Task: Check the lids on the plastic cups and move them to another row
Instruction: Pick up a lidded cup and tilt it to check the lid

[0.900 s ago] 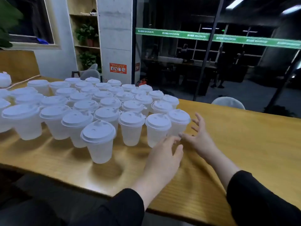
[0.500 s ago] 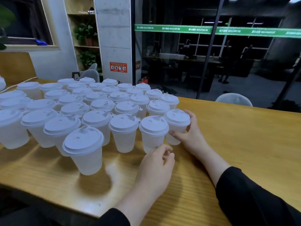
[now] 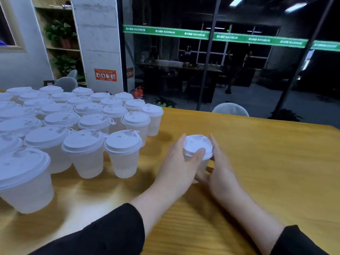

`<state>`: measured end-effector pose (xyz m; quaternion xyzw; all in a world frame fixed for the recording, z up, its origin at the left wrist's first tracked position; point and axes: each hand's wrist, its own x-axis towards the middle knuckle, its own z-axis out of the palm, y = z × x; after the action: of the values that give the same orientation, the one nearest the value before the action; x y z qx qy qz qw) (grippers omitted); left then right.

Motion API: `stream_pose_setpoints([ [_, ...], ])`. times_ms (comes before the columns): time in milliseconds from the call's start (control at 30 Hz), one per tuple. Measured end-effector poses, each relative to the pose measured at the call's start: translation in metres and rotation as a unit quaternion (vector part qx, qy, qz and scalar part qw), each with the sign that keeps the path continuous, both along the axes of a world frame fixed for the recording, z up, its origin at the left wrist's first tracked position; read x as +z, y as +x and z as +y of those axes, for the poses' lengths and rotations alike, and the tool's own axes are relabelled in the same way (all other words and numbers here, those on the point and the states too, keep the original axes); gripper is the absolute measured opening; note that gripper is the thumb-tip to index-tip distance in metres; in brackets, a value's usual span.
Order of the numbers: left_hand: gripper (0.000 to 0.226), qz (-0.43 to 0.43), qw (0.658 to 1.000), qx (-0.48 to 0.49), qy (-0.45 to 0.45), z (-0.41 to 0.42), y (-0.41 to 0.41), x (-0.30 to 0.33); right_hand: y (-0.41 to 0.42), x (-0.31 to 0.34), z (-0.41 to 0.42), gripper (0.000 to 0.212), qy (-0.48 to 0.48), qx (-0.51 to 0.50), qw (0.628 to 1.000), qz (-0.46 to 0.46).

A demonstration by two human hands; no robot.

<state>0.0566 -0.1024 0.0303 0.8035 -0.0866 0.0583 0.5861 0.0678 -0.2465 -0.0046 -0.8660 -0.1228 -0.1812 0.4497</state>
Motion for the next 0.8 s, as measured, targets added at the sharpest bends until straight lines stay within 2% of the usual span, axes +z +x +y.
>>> stream_pose_setpoints([
  [100, 0.06, -0.014, 1.0, -0.012, -0.015, -0.001, 0.014, -0.005, -0.011, 0.0, -0.029, 0.102, -0.041, 0.055, 0.997, 0.021],
  [200, 0.044, -0.026, 0.999, -0.019, -0.028, 0.005, 0.038, -0.011, -0.006, 0.012, -0.053, 0.051, -0.009, 0.051, 0.998, -0.036],
  [267, 0.043, -0.021, 0.998, -0.026, -0.062, 0.007, 0.051, -0.015, 0.014, 0.018, -0.066, 0.032, 0.004, 0.001, 0.997, -0.076],
  [400, 0.043, -0.041, 0.991, -0.042, -0.118, 0.008, 0.062, -0.025, 0.046, 0.021, -0.069, 0.046, -0.043, 0.062, 0.995, -0.064],
  [467, 0.035, -0.055, 0.991, -0.046, -0.116, 0.01, 0.062, -0.027, 0.053, 0.018, -0.069, 0.039, -0.061, 0.081, 0.992, -0.073],
  [633, 0.06, -0.068, 0.994, -0.059, -0.066, 0.009, 0.06, -0.028, 0.056, 0.02, -0.067, 0.022, -0.083, 0.067, 0.984, -0.142],
  [800, 0.06, -0.055, 0.992, -0.08, -0.085, 0.01, 0.062, -0.028, 0.046, 0.03, -0.066, 0.016, -0.047, 0.042, 0.983, -0.172],
])
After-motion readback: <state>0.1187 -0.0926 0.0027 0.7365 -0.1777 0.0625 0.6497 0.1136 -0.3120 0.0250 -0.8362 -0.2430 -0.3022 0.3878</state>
